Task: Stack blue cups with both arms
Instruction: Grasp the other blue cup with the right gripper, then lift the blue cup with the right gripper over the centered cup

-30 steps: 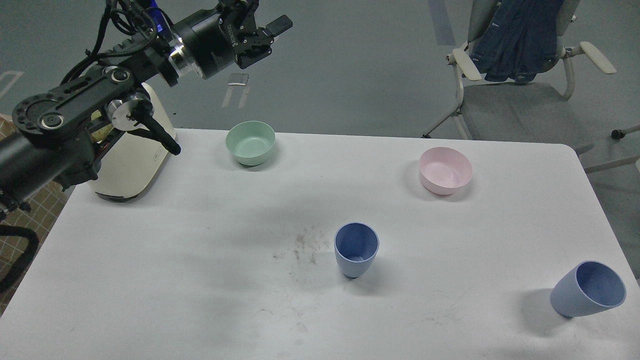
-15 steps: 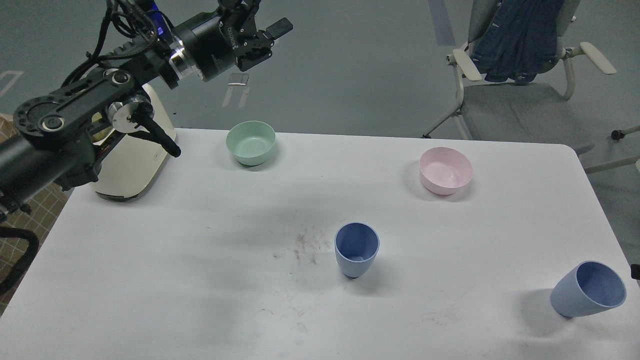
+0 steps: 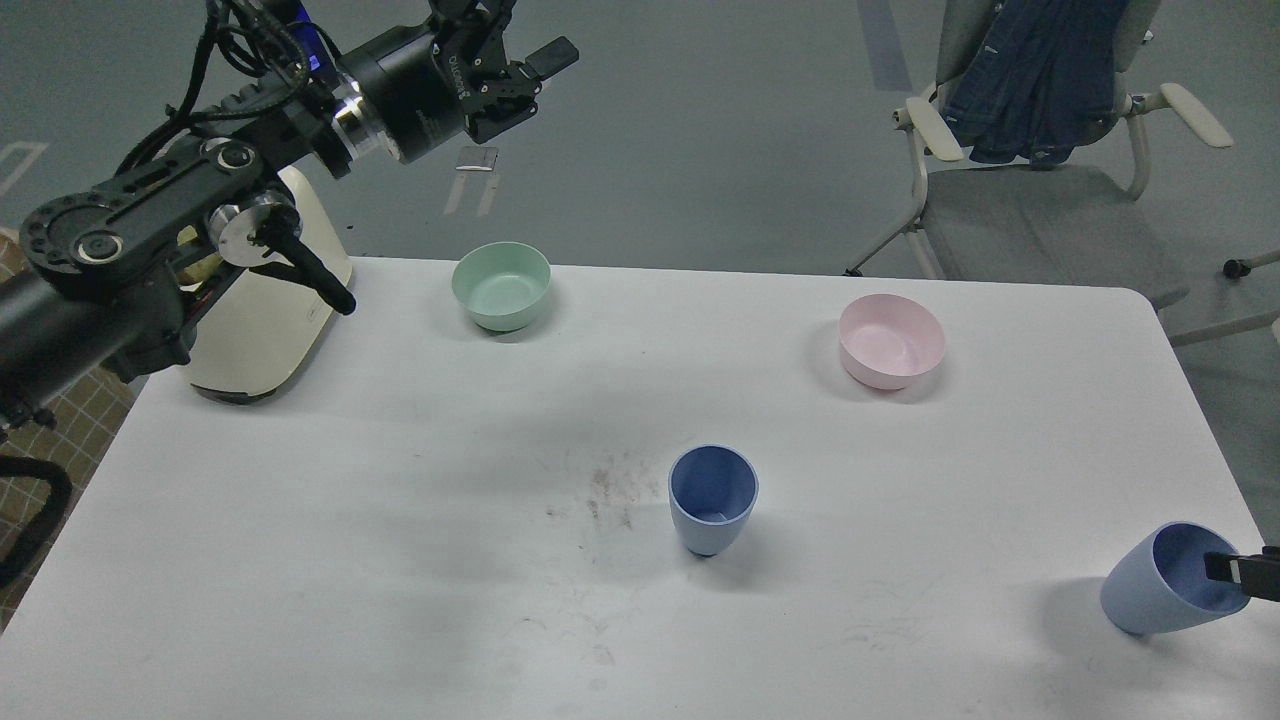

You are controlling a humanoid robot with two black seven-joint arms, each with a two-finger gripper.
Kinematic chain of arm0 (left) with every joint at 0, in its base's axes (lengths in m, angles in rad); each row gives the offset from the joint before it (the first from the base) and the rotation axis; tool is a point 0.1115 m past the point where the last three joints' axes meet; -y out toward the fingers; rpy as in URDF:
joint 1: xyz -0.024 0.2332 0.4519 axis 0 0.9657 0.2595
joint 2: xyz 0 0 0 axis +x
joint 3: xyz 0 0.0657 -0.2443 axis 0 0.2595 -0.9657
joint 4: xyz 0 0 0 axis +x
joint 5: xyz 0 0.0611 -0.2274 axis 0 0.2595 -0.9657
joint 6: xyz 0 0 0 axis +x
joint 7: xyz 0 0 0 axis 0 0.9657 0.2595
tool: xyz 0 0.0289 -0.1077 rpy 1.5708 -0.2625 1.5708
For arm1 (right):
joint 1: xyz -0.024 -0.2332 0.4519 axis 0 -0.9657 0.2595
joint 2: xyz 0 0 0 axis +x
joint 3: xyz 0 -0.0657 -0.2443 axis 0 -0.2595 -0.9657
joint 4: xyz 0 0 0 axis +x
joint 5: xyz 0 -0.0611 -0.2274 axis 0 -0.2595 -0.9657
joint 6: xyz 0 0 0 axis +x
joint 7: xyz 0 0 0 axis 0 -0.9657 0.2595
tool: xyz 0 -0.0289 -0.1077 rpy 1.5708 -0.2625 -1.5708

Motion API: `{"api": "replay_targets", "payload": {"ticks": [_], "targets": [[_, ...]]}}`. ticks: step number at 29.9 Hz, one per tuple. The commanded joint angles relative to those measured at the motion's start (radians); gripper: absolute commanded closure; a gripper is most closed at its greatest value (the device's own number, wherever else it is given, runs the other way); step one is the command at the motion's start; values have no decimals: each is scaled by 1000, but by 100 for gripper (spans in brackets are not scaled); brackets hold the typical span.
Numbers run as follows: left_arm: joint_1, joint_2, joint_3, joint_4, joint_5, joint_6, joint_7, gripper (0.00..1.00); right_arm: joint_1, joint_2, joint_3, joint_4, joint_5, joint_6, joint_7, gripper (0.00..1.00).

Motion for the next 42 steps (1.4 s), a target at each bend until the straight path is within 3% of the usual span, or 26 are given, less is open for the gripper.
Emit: {"api": "replay_targets", "payload": {"ticks": [1, 4, 7, 22, 30, 37, 42], "targets": [[1, 0, 0, 0, 0, 0, 0, 3, -19, 18, 1, -7, -1, 0, 0, 62], [1, 0, 0, -1, 0, -2, 0, 3, -22, 23, 1, -10, -1, -2, 0, 96], [1, 0, 0, -1, 0, 0, 0, 3, -20, 24, 2, -10, -1, -9, 0, 100], [8, -3, 0, -3, 0, -3, 0, 3, 44, 53, 133, -4, -14, -28, 0, 100], [8, 2, 2, -3, 0, -2, 0, 3, 308, 332, 120, -156, 0, 84, 0, 100], [8, -3, 5, -3, 0, 0, 2, 3, 530, 581, -26, -150, 20, 152, 0, 100], [10, -3, 9, -3, 0, 1, 2, 3, 633, 678, -94, -115, 25, 153, 0, 100]]}}
